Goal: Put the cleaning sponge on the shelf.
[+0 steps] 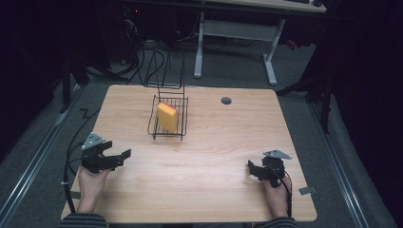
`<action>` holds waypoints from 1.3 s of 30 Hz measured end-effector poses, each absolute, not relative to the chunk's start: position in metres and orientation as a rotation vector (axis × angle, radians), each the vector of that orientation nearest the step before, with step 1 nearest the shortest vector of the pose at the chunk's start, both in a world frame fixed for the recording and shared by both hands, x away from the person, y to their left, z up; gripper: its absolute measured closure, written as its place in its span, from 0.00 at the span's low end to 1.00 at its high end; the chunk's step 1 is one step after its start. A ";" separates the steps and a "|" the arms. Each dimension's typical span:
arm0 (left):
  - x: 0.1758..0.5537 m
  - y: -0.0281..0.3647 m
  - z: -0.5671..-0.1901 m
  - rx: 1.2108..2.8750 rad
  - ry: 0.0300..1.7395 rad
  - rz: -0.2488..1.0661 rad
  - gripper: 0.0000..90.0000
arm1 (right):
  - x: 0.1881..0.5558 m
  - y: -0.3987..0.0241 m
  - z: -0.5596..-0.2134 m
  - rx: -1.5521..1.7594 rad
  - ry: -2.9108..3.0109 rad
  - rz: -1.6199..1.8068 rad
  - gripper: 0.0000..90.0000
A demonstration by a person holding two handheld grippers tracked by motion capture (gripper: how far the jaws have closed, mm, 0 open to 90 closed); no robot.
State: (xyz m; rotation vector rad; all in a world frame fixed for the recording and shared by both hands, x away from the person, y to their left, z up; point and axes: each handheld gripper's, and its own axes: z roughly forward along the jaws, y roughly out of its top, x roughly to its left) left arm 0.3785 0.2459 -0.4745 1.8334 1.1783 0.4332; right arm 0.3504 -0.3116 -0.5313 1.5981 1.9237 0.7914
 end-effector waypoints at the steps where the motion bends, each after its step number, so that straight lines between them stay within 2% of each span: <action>1: 0.378 0.246 -0.475 1.836 1.180 0.432 0.16 | 0.350 -0.312 -0.531 1.595 1.925 0.791 0.24; 39: 0.380 0.239 -0.517 1.879 1.252 0.403 0.16 | 0.350 -0.311 -0.531 1.609 1.920 0.792 0.24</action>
